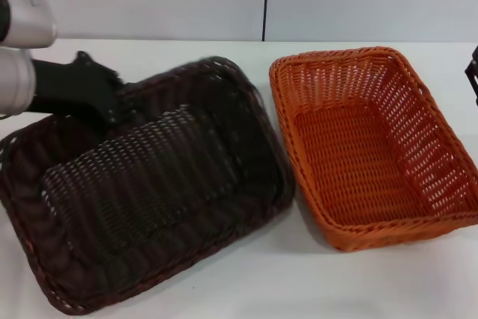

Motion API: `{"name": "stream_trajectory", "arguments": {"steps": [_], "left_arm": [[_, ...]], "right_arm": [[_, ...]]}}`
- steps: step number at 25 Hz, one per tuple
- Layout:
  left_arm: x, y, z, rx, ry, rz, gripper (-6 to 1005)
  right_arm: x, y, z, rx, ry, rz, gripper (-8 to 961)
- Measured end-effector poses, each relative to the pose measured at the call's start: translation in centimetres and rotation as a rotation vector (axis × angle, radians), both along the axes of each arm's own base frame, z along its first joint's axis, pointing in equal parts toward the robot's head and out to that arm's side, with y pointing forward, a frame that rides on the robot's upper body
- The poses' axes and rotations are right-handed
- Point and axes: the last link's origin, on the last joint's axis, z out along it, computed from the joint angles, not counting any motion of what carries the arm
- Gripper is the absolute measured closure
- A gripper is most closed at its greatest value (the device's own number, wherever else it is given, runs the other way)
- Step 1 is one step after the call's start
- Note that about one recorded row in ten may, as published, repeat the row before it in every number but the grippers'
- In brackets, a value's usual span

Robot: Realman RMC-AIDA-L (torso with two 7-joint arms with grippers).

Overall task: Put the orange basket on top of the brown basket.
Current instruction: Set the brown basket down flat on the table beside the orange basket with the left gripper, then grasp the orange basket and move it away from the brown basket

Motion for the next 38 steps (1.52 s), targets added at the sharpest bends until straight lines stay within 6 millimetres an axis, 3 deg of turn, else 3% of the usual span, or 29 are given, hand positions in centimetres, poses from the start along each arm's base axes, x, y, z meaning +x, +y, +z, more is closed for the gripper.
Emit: {"name": "stream_trajectory", "arguments": {"steps": [9, 17, 23, 27, 31, 34, 35, 38], "left_arm": [[1.1, 1.9, -2.2, -0.061, 0.003, -0.081, 802], [1.8, 3.2, -4.4, -0.022, -0.021, -0.138, 763], [2.3, 3.9, -4.5, 0.064, -0.025, -0.16, 650], [3.8, 4.6, -2.2, 0.301, -0.094, -0.216, 575], [6.1, 4.1, 0.5, 0.67, -0.191, -0.279, 458], [8.8, 2.1, 0.7, 1.055, -0.209, -0.34, 337], [8.8, 2.1, 0.7, 1.055, -0.209, -0.34, 324], [10.2, -1.1, 0.0, 1.304, -0.224, -0.47, 286]], "right_arm": [[-0.3, 0.3, 0.1, 0.001, 0.0, 0.011, 146], [-0.4, 0.4, 0.1, 0.0, -0.001, 0.012, 152], [-0.2, 0.2, 0.1, 0.0, -0.002, 0.008, 157], [-0.2, 0.1, 0.0, -0.001, -0.003, 0.011, 160], [-0.6, 0.1, 0.0, 0.005, 0.005, 0.024, 164], [-1.3, 0.4, 0.0, 0.009, 0.019, 0.043, 166], [-1.3, 0.4, 0.0, 0.009, 0.019, 0.043, 167], [-2.3, 0.8, -0.1, 0.008, 0.032, 0.07, 169]]}}
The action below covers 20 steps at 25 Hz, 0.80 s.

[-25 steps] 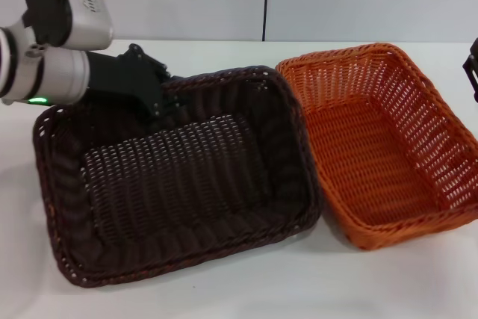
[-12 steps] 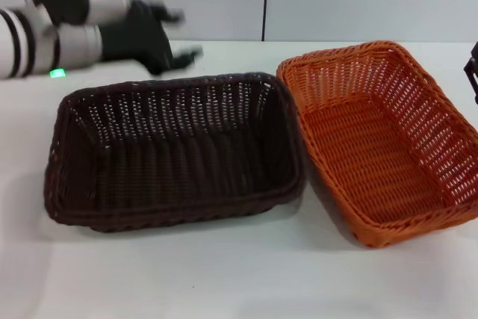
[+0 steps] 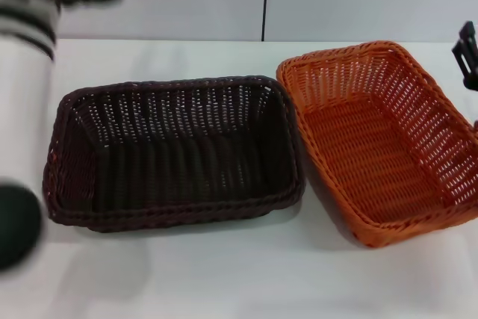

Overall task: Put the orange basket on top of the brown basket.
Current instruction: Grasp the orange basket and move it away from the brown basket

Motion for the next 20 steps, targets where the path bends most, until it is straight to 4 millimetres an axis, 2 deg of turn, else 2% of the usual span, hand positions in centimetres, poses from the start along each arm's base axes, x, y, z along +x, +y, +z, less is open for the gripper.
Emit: {"name": "stream_trajectory", "arguments": {"steps": [1, 2, 3, 4, 5, 6, 7, 9, 10, 11, 12, 14, 15, 16, 17, 19, 20], "left_arm": [[-0.5, -1.9, -0.5, 0.046, -0.066, -0.072, 273], [-0.5, -1.9, -0.5, 0.046, -0.066, -0.072, 271], [-1.1, -3.0, -1.1, 0.046, -0.114, -0.12, 270], [-2.3, -4.3, -1.6, 0.026, -0.192, -0.191, 268], [-3.2, -4.8, -2.0, 0.006, -0.225, -0.211, 267], [-6.0, -5.9, -2.8, -0.052, -0.32, -0.241, 265], [-6.0, -5.9, -2.8, -0.052, -0.32, -0.241, 265], [-9.2, -6.5, -3.5, -0.099, -0.391, -0.209, 265], [-11.4, -6.9, -3.9, -0.116, -0.422, -0.168, 265], [-13.3, -7.2, -4.2, -0.121, -0.431, -0.124, 264], [-15.5, -7.7, -4.3, -0.115, -0.437, -0.07, 264], [-15.5, -7.7, -4.3, -0.115, -0.437, -0.07, 264], [-19.6, -9.0, -4.1, -0.085, -0.459, 0.046, 264], [-20.9, -9.6, -4.0, -0.071, -0.471, 0.09, 264], [-22.1, -10.2, -3.8, -0.055, -0.481, 0.133, 264], [-22.1, -10.2, -3.8, -0.055, -0.481, 0.133, 264], [-23.2, -10.8, -3.7, -0.04, -0.485, 0.171, 264]], "right_arm": [[-0.7, 0.3, 0.1, 0.005, 0.015, 0.018, 170], [-0.7, 0.3, 0.1, 0.005, 0.015, 0.018, 171], [-1.1, 0.4, 0.1, 0.008, 0.024, 0.031, 172], [-1.6, 0.6, 0.2, 0.011, 0.032, 0.046, 172], [-2.1, 0.8, 0.2, 0.013, 0.04, 0.06, 173], [-3.6, 1.1, 0.1, 0.001, 0.058, 0.105, 174], [-3.6, 1.1, 0.1, 0.001, 0.058, 0.105, 175], [-5.5, 1.4, -0.1, -0.039, 0.071, 0.16, 176], [-6.5, 1.6, -0.3, -0.077, 0.071, 0.184, 177], [-8.6, 2.0, -0.6, -0.172, 0.057, 0.225, 178], [-8.6, 2.0, -0.6, -0.172, 0.057, 0.225, 179], [-10.6, 2.6, -1.0, -0.284, 0.034, 0.245, 180], [-11.7, 2.8, -0.9, -0.344, 0.015, 0.255, 181], [-13.4, 3.3, -0.9, -0.455, -0.035, 0.249, 182], [-13.4, 3.3, -0.9, -0.455, -0.035, 0.249, 183], [-15.2, 3.7, -0.3, -0.551, -0.089, 0.227, 184], [-16.0, 3.8, 0.1, -0.605, -0.121, 0.201, 185]]}}
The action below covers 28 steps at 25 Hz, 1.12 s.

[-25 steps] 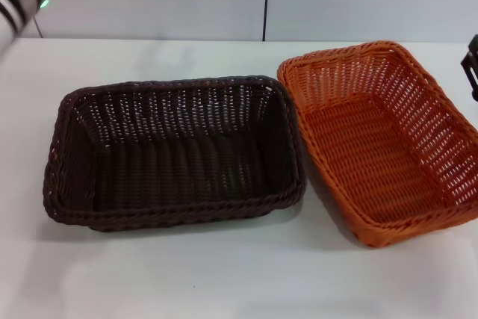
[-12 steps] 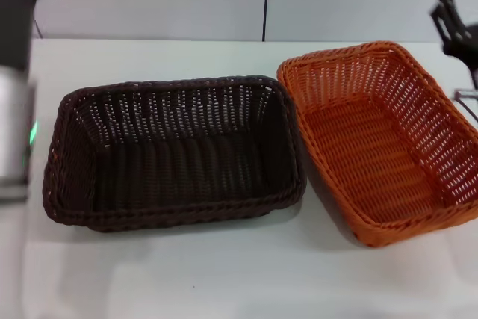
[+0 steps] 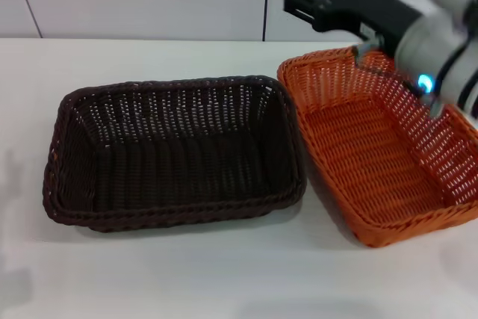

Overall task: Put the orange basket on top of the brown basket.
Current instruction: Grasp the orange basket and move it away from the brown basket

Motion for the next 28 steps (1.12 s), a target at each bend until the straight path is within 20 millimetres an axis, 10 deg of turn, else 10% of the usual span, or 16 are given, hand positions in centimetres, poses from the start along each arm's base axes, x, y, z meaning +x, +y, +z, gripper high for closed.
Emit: {"name": "stream_trajectory", "arguments": {"steps": [11, 28], "left_arm": [[-4.1, -2.2, 0.6, 0.021, -0.065, 0.139, 265], [-4.5, -1.1, 0.5, 0.017, -0.118, 0.165, 266]], "right_arm": [[-2.2, -1.8, 7.7, -0.522, -0.515, -0.178, 194], [2.3, -5.3, 7.1, -0.859, -0.901, -0.152, 208]]}}
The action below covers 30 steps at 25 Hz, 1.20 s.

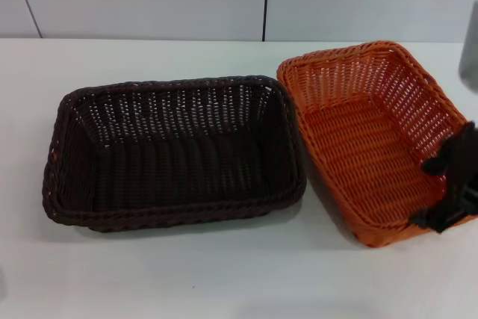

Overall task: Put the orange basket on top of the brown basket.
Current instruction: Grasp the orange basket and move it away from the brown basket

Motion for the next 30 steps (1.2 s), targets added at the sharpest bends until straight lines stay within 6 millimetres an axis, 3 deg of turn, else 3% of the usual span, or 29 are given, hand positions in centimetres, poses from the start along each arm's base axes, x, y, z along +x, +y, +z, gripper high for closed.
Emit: {"name": "stream_trajectory", "arguments": {"steps": [18, 30], "left_arm": [[-0.2, 0.6, -0.3, -0.011, -0.029, 0.022, 268], [-0.8, 0.4, -0.1, -0.01, -0.029, 0.044, 269]], "right_arm": [[2.7, 1.9, -4.2, -0.066, -0.128, -0.059, 222], [2.9, 2.0, -5.8, -0.044, -0.191, -0.034, 232]]}}
